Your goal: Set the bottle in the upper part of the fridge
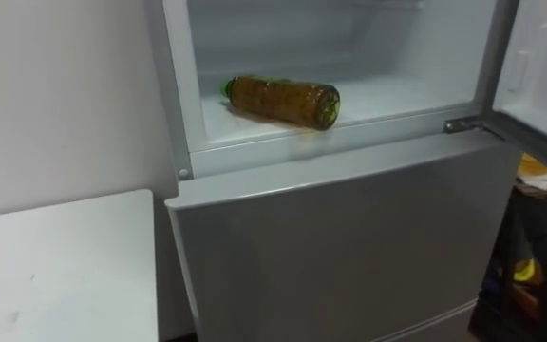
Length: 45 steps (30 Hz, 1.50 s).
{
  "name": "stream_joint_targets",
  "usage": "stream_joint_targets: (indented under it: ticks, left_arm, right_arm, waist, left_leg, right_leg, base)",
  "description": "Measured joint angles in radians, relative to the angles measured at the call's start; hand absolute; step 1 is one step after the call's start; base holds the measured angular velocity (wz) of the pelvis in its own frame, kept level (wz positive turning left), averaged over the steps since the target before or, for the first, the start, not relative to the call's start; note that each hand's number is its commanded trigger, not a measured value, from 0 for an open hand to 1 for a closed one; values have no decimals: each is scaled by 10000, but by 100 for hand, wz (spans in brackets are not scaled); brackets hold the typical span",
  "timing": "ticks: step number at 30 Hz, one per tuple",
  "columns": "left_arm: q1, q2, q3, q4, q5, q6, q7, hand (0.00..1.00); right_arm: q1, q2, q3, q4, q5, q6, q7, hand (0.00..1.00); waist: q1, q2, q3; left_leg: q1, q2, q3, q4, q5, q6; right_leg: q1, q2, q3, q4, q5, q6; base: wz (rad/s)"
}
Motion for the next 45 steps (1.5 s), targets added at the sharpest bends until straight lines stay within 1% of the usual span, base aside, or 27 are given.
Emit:
stream_joint_targets:
  ticks: [1, 4, 8, 11, 12, 13, 14, 15, 16, 17, 18, 21, 27, 32, 34, 36, 38, 40, 41, 42, 43, 44, 45]
  left_arm:
    - [4, 46, -154, 3, -1, 4, -48, 0]
    - [6, 89, -462, 13, 3, 6, -88, 0]
    - [47, 110, -592, 9, 4, 26, -206, 0]
    - [42, 110, -612, -2, 4, 28, -296, 0]
    - [27, 111, -611, -26, 4, 28, -296, 0]
    - [0, 111, -611, -30, 4, 28, -295, 0]
    - [-22, 111, -610, -31, 4, 28, -294, 0]
    - [-87, 113, -609, -31, 3, 28, -291, 0]
    - [-76, 112, -604, -29, 2, 28, -280, 0]
    - [-77, 114, -601, -28, 2, 36, -281, 0]
    - [-74, 130, -588, -27, 3, 46, -286, 0]
    - [-87, 135, -588, -22, 6, 49, -288, 0]
    - [-111, 166, -588, 12, 11, 50, -270, 0]
    - [-95, 165, -590, 24, 2, 77, -300, 0]
    - [-94, 163, -625, 16, -1, 247, -316, 0]
    - [-101, 162, -657, 2, 0, 326, -347, 0]
    - [-102, 164, -641, -35, 44, 516, -443, 0]
    - [-96, 176, -645, -138, 85, 830, -556, 0]
    - [-96, 197, -644, -184, 93, 895, -625, 0]
    - [-100, 230, -655, -236, 94, 957, -722, 0]
    - [-128, 287, -709, -283, 79, 1068, -783, 0]
    - [-140, 352, -786, -282, 28, 1115, -816, 0]
    - [-151, 481, -805, -288, 8, 1211, -859, 0]
  right_arm:
    - [0, 0, 194, 0, -10, 18, 109, 0]
    - [2, 3, 586, 1, -14, 51, 471, 0]
    - [19, 2, 953, 2, -33, 93, 852, 0]
    - [19, 1, 1058, 2, -68, 371, 1262, 0]
    - [19, -23, 1179, 3, -512, 560, 1401, 0]
    - [15, -80, 1375, 2, -967, 680, 1849, 0]
    - [13, -85, 1433, 2, -1190, 736, 2016, 0]
    - [8, -85, 1477, 1, -1547, 825, 2269, 0]
    - [69, -46, 1447, -13, -2024, 771, 2326, 0]
    - [73, -64, 1439, -12, -2165, 815, 2343, 0]
    - [73, -77, 1437, -13, -2336, 875, 2394, 0]
    - [77, -73, 1424, -13, -2333, 910, 2420, 0]
    - [94, -68, 1431, -12, -2332, 954, 2447, 0]
    - [110, -68, 1348, -12, -2334, 1015, 2609, 0]
    - [116, -68, 1377, -12, -2332, 1035, 2675, 0]
    - [116, -69, 1448, 7, -2332, 1057, 2785, 0]
    - [116, -69, 1447, 111, -2350, 1076, 3006, 0]
    - [115, -66, 1485, 323, -2484, 1140, 3723, 0]
    - [115, -52, 1511, 438, -2657, 1139, 3919, 0]
    - [122, -54, 1551, 637, -3085, 1131, 4211, 0]
    - [124, -96, 1654, 828, -3452, 1135, 4535, 0]
    - [127, -123, 1744, 974, -3600, 1122, 4714, 0]
    - [139, -232, 1989, 1451, -3702, 1065, 5137, 0]
  waist:
    - [59, 19, -11]
    - [167, 72, -12]
    - [181, 131, -7]
    - [224, 137, 2]
    - [253, 118, 15]
    - [315, 115, 19]
    - [381, 113, 19]
    - [551, 95, 28]
    - [625, 79, 39]
    - [631, 78, 43]
    - [631, 58, 71]
    - [615, -10, 115]
    - [595, 2, 106]
    - [575, 45, 82]
    - [577, 65, 68]
    - [628, 77, 61]
    - [667, 74, 49]
    - [699, 21, 46]
    - [699, 44, 12]
    - [698, -59, 17]
    - [698, -105, 7]
    - [700, -140, -8]
    - [707, -190, -41]
  left_leg:
    - [-12, 41, -10, 5, -6, -12]
    - [-32, 49, -67, 2, -6, -15]
    - [-55, 40, -254, 26, -7, -16]
    - [-130, 43, -340, 91, -8, -19]
    - [-149, 43, -343, 89, -7, -20]
    - [-154, 43, -361, 82, -7, -21]
    - [-153, 43, -376, 79, -7, -21]
    - [-153, 40, -389, 78, -7, -22]
    - [-157, 32, -418, 78, -8, -22]
    - [-158, 30, -420, 78, -8, -22]
    - [-156, 30, -420, 77, -7, -22]
    - [-160, 34, -419, 75, -7, -22]
    - [-165, 37, -493, 62, -9, -24]
    - [-233, 42, -547, 122, -12, -29]
    - [-225, 48, -539, 130, -13, -30]
    - [-227, 60, -524, 116, -20, -42]
    - [-210, 79, -513, 108, -32, -62]
    - [-134, 95, -501, 53, -27, -71]
    - [-129, 105, -511, 70, -27, -72]
    - [-117, 123, -557, 80, -22, -81]
    - [-61, 131, -569, 78, -19, -87]
    - [-34, 142, -573, 75, -18, -89]
    - [25, 201, -588, 77, -32, -118]
  right_leg:
    - [44, 50, -3, -101, 61, -20]
    - [57, 60, -35, -122, 67, -30]
    - [146, 65, -141, -218, 71, -22]
    - [128, 59, -227, -247, 68, -20]
    - [121, 59, -243, -246, 64, -17]
    - [132, 60, -258, -262, 61, -16]
    - [146, 59, -269, -267, 59, -14]
    - [163, 56, -280, -266, 52, -6]
    - [193, 47, -312, -266, 50, -2]
    - [196, 43, -312, -267, 49, -1]
    - [196, 43, -308, -266, 49, -1]
    - [194, 49, -306, -281, 49, -1]
    - [265, 63, -337, -393, 50, -1]
    - [278, 63, -383, -413, 50, -1]
    - [279, 64, -397, -413, 50, -2]
    - [255, 84, -371, -421, 55, -10]
    - [257, 99, -359, -415, 62, -22]
    - [319, 116, -370, -457, 81, -54]
    - [358, 119, -403, -490, 91, -65]
    - [438, 132, -465, -585, 125, -81]
    - [510, 137, -499, -607, 128, -84]
    - [547, 147, -514, -627, 131, -88]
    - [627, 196, -584, -777, 177, -119]
  base:
    - [0]
    - [3]
    - [12]
    - [12]
    - [9]
    - [8]
    - [6]
    - [8]
    - [5]
    - [0]
    - [0]
    - [0]
    - [2]
    - [2]
    - [0]
    - [-5]
    - [-7]
    - [-2]
    - [4]
    - [8]
    - [7]
    - [8]
    - [7]
